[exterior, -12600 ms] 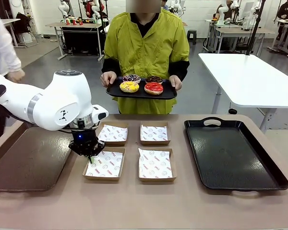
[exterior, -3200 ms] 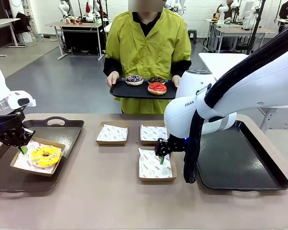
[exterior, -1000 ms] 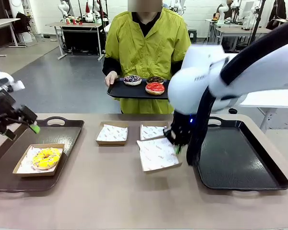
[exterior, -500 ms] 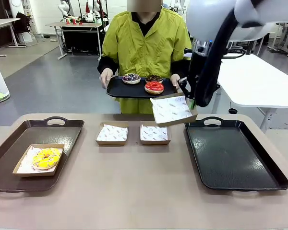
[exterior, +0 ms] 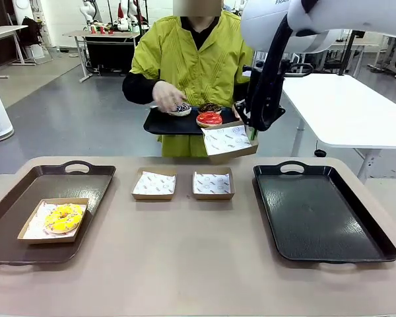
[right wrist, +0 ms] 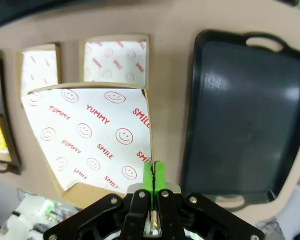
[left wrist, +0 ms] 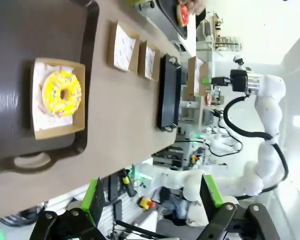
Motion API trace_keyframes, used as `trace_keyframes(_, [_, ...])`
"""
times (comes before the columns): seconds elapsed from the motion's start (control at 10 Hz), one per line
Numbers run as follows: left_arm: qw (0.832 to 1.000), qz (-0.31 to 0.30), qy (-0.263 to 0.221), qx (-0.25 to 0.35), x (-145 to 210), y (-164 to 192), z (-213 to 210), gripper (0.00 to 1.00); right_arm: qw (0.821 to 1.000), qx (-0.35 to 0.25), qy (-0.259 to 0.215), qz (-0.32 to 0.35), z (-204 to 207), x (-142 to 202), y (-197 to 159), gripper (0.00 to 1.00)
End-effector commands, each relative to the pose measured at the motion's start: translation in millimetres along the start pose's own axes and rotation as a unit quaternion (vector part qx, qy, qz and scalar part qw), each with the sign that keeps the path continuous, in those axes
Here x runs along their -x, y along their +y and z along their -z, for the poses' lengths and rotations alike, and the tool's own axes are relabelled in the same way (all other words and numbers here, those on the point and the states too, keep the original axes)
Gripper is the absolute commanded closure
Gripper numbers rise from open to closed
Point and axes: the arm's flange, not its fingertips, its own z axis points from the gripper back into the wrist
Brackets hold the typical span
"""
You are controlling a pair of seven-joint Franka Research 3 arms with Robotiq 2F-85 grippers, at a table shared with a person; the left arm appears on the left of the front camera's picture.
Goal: Individually package the donuts and arrange them on the tray.
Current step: Place the picked Paper togo box on the Handle tray while simultaneously picking up another Paper togo box from the table with the other hand.
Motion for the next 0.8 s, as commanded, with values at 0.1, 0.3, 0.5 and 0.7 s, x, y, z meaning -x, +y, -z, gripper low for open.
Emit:
trace_keyframes(0.1, [0.998, -0.05, 0.04, 0.026, -12, 28, -7, 0.0, 1.0, 0.007, -0.008, 0.003, 7, -29, 7, 1.0])
trace_keyframes(0.3, [0.998, -0.054, 0.034, 0.014, -11, 34, -4, 0.0, 1.0, 0.005, 0.001, 0.006, 18, -38, 10, 1.0])
trace_keyframes(0.5, [0.997, -0.06, 0.038, 0.02, -5, 34, -1, 0.0, 1.0, -0.008, 0.006, 0.0, 18, -30, 6, 1.0])
trace_keyframes(0.7, [0.997, -0.06, 0.038, 0.02, -5, 34, -1, 0.0, 1.0, -0.008, 0.006, 0.0, 18, -30, 6, 1.0])
